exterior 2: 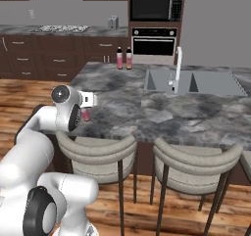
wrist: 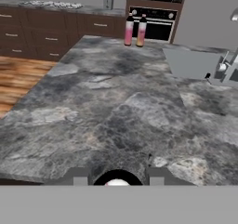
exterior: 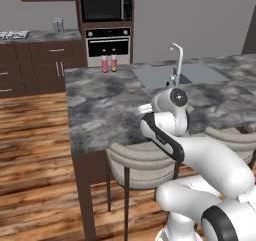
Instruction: Place the large bottle from the dining counter next to the other large bottle outside the sink, and place the small bottle from the dining counter next to the other small bottle inside the sink.
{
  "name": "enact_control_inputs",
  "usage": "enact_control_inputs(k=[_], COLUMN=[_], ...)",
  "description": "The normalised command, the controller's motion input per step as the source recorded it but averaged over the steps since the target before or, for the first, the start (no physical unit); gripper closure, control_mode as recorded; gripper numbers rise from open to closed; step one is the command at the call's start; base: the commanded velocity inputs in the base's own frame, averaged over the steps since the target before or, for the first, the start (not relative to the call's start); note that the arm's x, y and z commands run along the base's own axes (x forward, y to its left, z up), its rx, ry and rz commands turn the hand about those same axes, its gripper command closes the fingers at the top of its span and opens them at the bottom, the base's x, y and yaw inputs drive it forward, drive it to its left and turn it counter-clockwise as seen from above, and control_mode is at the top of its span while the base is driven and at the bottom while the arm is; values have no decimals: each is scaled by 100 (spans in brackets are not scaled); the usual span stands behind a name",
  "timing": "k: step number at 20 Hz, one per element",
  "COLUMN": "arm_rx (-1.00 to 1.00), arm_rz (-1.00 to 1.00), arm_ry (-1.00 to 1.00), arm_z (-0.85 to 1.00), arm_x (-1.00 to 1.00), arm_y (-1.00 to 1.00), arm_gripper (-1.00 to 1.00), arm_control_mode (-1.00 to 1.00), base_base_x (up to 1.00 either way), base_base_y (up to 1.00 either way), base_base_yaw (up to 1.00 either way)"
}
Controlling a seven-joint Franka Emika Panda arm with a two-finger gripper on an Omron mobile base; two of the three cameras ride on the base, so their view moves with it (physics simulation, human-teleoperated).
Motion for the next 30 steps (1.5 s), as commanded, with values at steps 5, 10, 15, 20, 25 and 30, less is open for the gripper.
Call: enact_control_inputs(k=[5, 10, 15, 20, 25, 30], arm_rx=[0, 0, 0, 0, 0, 0], arm_rz=[0, 0, 0, 0, 0, 0], arm_ry=[0, 0, 0, 0, 0, 0], arm_z=[0, 0, 0, 0, 0, 0], arm_x=[0, 0, 0, 0, 0, 0], arm_y=[0, 0, 0, 0, 0, 0], arm_gripper=[100, 100, 100, 100, 100, 100], arm_control_mode=[100, 100, 100, 100, 100, 100], base_base_x=[-4, 0, 0, 2, 4, 8], base_base_y=[0, 22, 52, 63, 64, 66], base_base_yaw=[0, 0, 0, 0, 0, 0])
